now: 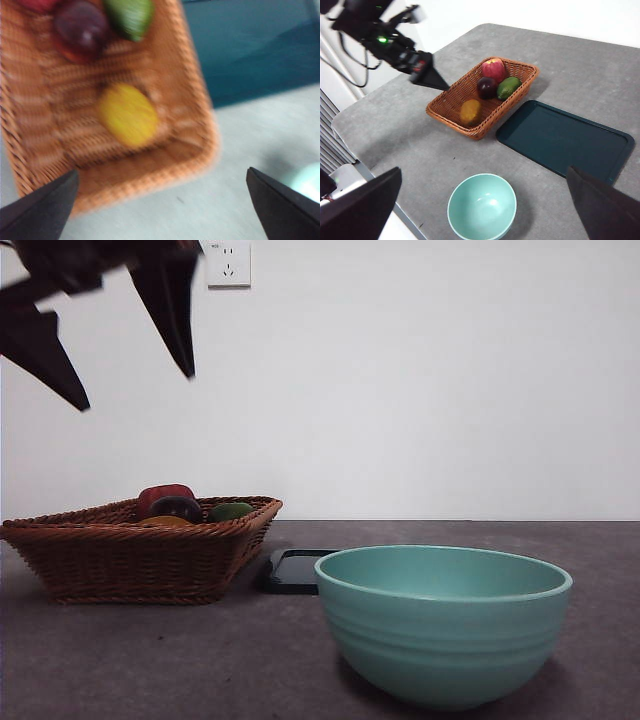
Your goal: Pick up the wifruite, put it on the bowl, pick up the plate, put it on desk
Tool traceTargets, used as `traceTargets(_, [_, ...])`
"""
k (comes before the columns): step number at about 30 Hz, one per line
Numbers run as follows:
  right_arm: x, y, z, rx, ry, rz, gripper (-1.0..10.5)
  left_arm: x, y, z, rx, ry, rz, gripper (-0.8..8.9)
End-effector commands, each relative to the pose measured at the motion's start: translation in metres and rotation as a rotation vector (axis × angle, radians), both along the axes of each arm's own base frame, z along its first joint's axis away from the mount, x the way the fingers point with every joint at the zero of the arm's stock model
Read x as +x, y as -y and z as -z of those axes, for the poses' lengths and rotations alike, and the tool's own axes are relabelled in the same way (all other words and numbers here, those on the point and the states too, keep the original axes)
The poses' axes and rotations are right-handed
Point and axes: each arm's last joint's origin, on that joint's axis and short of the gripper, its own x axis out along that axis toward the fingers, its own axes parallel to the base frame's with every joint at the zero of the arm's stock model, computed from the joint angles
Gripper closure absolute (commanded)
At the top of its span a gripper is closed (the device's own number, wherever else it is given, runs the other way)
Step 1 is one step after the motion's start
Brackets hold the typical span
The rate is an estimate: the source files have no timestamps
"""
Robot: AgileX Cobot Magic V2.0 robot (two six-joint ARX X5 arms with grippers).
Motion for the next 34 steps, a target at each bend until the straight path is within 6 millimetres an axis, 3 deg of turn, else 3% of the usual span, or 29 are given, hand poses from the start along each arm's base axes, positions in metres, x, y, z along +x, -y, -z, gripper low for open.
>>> traceTargets(1, [-0.001,0.0,-0.005,0.006,0.017,-0.006,3.0,0.019,0.008,0.007,0.038,-0.015,-0.025,1.62])
traceTargets(8, [-0.001,0.0,-0.005,0.006,0.017,-0.006,3.0,0.055,0.019,0.042,0.083,-0.105,-0.075,1.62])
traceTargets(16, [-0.001,0.0,-0.005,0.006,0.017,-0.006,3.0,0.081,0.021,0.078,0.084,-0.155,-0.134,1.62])
traceTargets(26, [-0.001,0.0,-0.005,0.006,0.016,-0.006,3.0,0.095,0.024,0.11,0.097,-0.218,-0.172,1.62])
traceTargets(31, [-0.001,0.0,-0.005,0.006,0.015,-0.006,3.0,0.098,0.025,0.117,0.098,-0.223,-0.175,1.64])
traceTargets(34, [-0.001,0.0,-0.005,0.006,0.015,-0.006,3.0,0.099,0.025,0.117,0.094,-0.218,-0.178,2.36])
